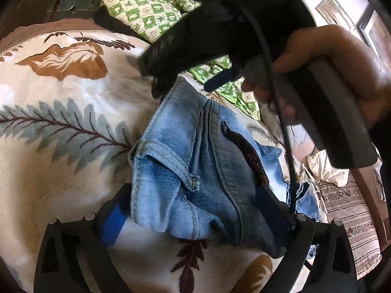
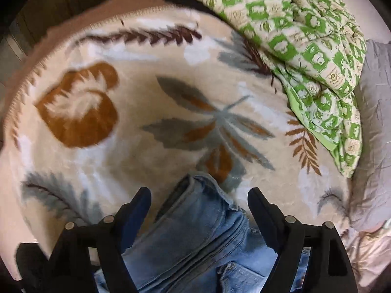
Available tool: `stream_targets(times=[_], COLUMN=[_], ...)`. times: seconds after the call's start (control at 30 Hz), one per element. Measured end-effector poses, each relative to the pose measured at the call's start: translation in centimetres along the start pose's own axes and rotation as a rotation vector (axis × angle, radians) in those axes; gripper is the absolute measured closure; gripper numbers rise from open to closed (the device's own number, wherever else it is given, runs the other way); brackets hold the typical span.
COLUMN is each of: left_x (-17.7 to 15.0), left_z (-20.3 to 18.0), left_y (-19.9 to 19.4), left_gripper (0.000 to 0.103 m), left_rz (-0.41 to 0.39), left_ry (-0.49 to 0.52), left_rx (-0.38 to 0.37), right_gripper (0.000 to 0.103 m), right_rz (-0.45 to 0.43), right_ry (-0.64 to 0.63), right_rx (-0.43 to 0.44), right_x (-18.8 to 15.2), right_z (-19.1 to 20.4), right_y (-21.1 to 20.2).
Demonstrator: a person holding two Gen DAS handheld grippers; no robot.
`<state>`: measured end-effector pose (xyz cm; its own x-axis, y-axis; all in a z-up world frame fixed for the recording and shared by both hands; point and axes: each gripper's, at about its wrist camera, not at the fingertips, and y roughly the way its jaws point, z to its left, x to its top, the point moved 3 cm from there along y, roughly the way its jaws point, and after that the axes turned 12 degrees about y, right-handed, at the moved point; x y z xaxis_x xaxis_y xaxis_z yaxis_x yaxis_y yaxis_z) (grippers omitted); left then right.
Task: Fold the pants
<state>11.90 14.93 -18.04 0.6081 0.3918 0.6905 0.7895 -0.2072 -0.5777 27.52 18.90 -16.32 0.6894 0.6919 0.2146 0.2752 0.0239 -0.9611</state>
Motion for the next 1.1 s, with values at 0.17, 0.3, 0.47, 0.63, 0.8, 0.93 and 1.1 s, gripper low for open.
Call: stream_targets(times=[0.17,0.3,0.47,0.63,0.8,0.93,1.1], left_x=[0.1,0.1,-0.3,-0.4,-0.7,-0.7,-0.4], left_z=[-0.5,-0.9,-0.9,-0.3,1.4,1.4,0.8], left_y=[0.5,0.8,0.4,-0.1,-0.7,-0.8,-1.2], left_gripper=[0.002,0.002,0.006,0.029,0.068,0.068,0.070], left_rz=[-0.008,-0.018,-0.023,-0.033,-0.034,-0.030,-0.047], left_ry=[0.016,0.012,0.021,-0.005,-0.084,-0.067,-0.043], left_rx=[0.018,0.020,0.027,0.045,0.000,0.006,0.018], right_gripper=[0.020,0.031,0.056,0.060,0.063,0.065,0.070], right_rz=[0.019,0.011,0.024,0.021,0.021,0.020,0.011], right_ry=[-0.008,-0.035,-0.073,-0.089,-0.100,-0.111,-0.130], right_rx=[-0.022,-0.035,-0.039,-0.034,-0.031,-0.032,-0.050], right_x=[-0.4,-0.2,-0.4,-0.4,-0.5,-0.7,-0.9], right_z=[-0.6,-1.3,-1.7,-1.5,-1.3,-1.3,-1.0], right_y=[1.4,1.5,1.9,2.1,1.9,2.0,1.9])
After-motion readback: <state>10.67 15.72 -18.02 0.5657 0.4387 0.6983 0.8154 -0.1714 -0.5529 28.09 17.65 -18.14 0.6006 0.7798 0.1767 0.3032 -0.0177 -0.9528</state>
